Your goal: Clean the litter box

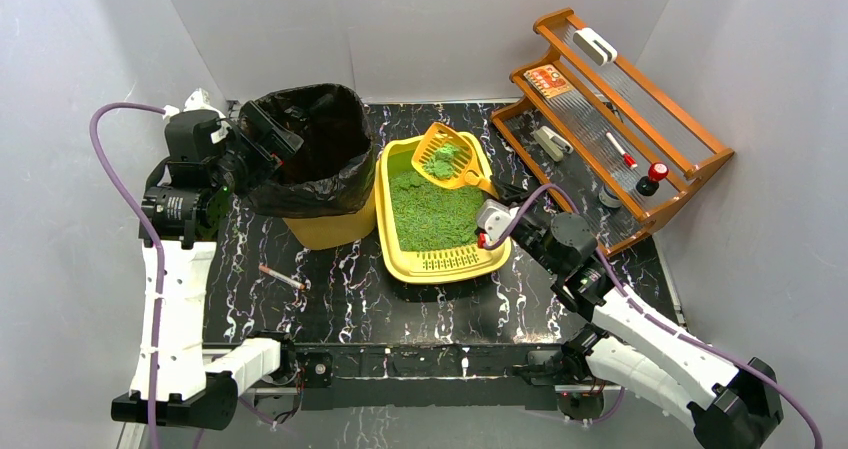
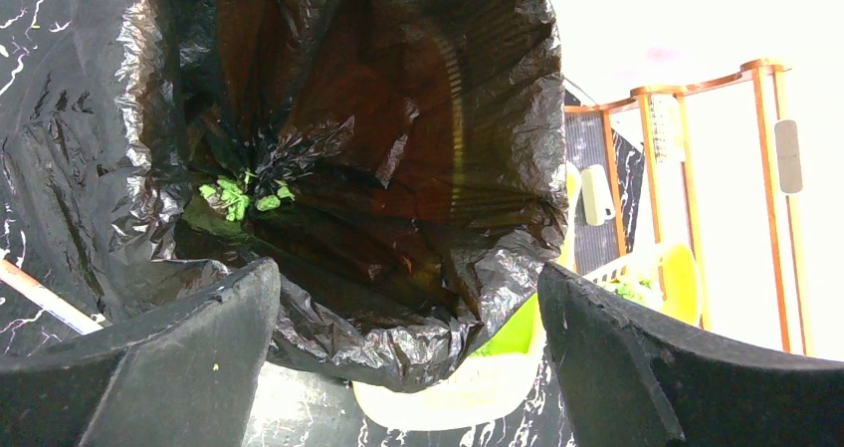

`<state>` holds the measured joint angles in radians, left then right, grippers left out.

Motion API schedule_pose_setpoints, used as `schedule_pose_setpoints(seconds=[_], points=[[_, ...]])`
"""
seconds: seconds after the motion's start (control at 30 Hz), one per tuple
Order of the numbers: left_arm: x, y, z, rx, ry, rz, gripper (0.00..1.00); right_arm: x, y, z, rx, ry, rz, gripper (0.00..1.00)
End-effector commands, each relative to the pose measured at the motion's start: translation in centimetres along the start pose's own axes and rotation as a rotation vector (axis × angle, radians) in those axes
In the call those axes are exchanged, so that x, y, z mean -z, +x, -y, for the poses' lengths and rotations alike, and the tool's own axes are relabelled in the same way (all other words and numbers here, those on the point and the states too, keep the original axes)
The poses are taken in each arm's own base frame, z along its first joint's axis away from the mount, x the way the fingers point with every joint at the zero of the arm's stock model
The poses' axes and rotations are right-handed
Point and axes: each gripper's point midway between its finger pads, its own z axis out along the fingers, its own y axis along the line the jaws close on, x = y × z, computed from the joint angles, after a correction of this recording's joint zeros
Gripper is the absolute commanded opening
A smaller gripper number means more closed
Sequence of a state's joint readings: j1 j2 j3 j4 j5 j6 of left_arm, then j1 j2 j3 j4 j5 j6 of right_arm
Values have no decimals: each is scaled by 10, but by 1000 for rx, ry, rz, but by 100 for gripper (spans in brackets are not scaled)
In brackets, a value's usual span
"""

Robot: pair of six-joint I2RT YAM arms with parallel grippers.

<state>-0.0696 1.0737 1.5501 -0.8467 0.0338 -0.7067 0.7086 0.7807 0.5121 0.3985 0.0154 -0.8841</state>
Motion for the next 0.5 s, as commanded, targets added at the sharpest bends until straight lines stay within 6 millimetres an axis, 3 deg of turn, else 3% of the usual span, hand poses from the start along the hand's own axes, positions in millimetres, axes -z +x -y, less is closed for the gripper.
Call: schedule_pose_setpoints(seconds=[0.0,0.13,0.37,0.47], points=[[10,-6,7,-16,20,20,98,-1,-25,33,-32,90,61,0],[10,-6,7,-15,20,19,98,-2,-21,39,-275,135,7,0],[9,-7,7,-16,17,20,98,2,-10,-3,-820,63,-124,0],[8,-5,6,-14,16,15,98,7,-13,-12,-955,65,-113,0]])
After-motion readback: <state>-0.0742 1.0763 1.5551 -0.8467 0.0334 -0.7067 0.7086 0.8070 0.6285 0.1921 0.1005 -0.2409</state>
